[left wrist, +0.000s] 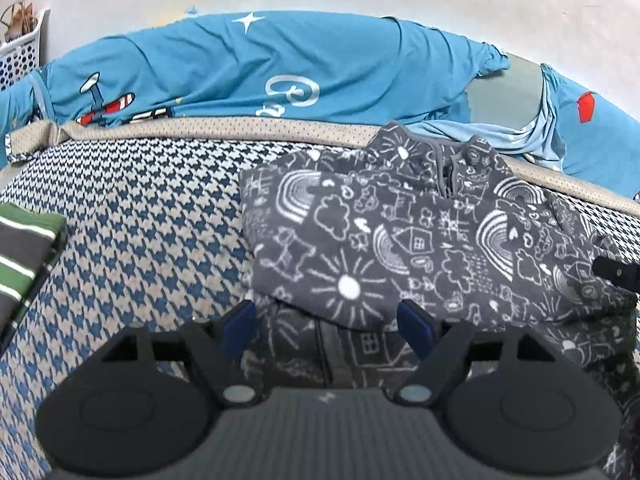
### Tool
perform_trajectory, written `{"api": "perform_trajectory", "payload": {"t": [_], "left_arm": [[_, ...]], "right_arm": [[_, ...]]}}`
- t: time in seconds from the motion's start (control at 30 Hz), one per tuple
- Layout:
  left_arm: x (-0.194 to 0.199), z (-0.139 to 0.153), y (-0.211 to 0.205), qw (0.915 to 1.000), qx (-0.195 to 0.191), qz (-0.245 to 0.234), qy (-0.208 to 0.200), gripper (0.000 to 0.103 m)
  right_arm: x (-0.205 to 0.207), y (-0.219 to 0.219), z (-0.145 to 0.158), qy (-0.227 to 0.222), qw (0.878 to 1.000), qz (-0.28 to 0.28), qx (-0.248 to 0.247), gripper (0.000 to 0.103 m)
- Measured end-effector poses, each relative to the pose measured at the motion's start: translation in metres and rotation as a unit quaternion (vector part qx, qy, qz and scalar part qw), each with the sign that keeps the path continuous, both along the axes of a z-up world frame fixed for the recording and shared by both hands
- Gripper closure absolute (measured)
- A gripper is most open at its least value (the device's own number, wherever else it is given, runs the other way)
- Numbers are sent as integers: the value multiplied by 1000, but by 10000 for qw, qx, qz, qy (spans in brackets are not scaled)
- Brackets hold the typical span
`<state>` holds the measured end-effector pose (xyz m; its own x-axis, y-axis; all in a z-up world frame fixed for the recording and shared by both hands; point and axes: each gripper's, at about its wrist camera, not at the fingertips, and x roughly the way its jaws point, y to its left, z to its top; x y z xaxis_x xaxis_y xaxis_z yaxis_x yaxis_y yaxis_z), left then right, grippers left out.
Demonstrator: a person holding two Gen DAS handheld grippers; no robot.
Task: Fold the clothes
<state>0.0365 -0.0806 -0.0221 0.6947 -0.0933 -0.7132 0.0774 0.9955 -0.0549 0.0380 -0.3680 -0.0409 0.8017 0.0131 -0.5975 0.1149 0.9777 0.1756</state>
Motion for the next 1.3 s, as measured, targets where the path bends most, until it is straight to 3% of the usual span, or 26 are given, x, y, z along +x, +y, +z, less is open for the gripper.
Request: {"api": "perform_trajectory", "payload": {"t": [0.23,0.63,1.3], "left_arm": [[6,1,-9,9999,77,-8,-83,27],[28,-26,-12,9984,98,165,537,27],[35,-42,-13,9974,316,134,628,8]], "right_arm": [[-2,11,-4,59,9995,266,-165,71],[3,17,-15,292,9981,387,-368,65],[1,25,-21,253,9962,598,-579,53]]}}
